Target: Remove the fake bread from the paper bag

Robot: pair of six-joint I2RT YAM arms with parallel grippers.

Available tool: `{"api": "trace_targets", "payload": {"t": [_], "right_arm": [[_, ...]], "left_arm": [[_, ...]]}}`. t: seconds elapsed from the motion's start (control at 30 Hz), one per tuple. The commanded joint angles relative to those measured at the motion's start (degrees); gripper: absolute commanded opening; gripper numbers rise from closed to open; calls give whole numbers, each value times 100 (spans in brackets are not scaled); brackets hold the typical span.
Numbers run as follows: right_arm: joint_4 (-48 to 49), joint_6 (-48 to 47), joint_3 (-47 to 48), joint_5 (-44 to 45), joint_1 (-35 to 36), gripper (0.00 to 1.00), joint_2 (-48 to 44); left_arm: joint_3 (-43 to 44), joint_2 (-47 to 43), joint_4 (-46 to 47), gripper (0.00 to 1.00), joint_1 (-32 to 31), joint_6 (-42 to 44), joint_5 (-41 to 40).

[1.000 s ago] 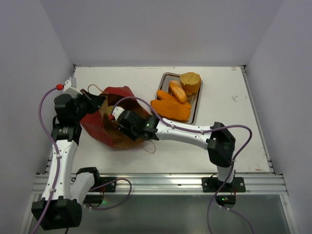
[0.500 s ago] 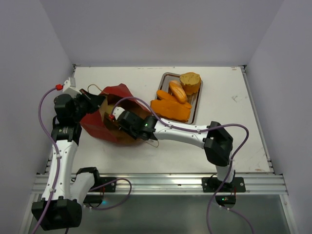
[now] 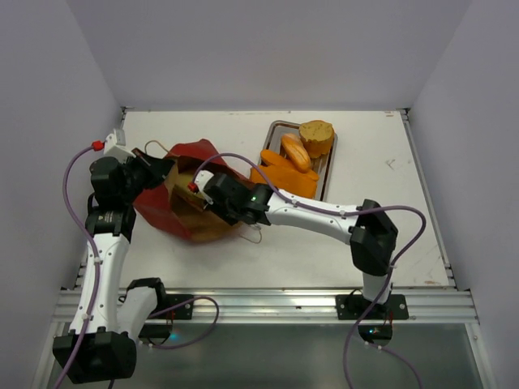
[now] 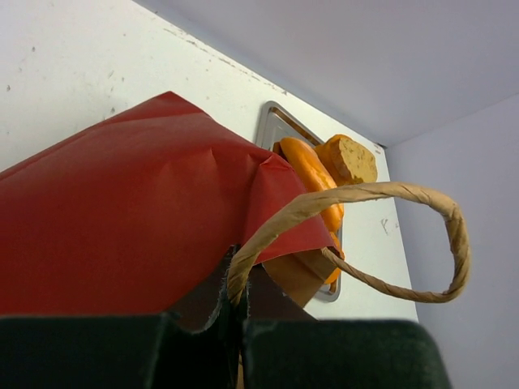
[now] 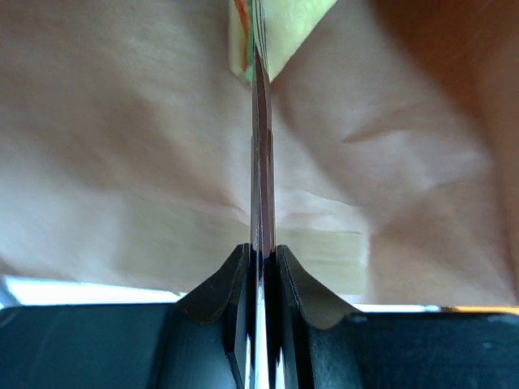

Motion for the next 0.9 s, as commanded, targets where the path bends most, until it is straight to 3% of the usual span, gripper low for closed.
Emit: {"api": "trace_targets", "payload": {"t": [0.0, 0.33, 0.87], "right_arm": [[246, -396, -82, -196, -60, 0, -908], [342, -809, -556, -1197, -464, 0, -1770], [97, -1671, -1277, -1637, -473, 0, -3001]], "left_arm": [[22, -19, 166, 0, -5, 245, -178], [22, 113, 122, 0, -13, 421, -240], [66, 297, 122, 0, -13, 474, -407]]}}
